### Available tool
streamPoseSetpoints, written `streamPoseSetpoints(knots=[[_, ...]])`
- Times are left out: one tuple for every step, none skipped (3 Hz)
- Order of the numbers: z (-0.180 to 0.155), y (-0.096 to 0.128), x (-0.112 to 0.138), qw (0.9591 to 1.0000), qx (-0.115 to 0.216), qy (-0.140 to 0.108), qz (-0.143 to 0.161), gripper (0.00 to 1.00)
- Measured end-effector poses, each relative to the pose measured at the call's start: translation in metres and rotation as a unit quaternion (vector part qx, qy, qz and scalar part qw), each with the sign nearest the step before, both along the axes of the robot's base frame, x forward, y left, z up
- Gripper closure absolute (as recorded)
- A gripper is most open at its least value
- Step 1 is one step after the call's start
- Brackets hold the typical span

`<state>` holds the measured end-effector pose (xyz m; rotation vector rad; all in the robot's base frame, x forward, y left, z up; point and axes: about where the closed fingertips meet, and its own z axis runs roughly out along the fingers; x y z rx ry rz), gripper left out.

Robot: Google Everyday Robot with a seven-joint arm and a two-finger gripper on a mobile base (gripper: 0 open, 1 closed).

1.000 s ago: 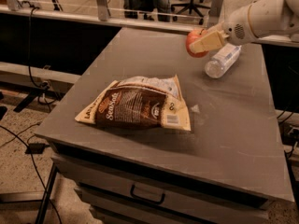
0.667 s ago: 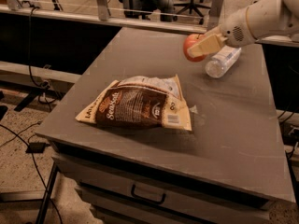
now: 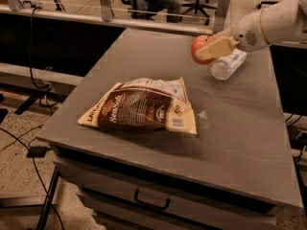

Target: Move apple near brown chip bag

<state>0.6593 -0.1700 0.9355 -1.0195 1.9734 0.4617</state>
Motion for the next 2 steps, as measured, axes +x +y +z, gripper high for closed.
streamPoseSetpoints(knots=[[0.017,-0.014,-0.043,0.9991,0.024,-0.026,0.023,1.00],[0.029,-0.023,-0.101,0.9983,0.020,-0.024,0.049,1.00]])
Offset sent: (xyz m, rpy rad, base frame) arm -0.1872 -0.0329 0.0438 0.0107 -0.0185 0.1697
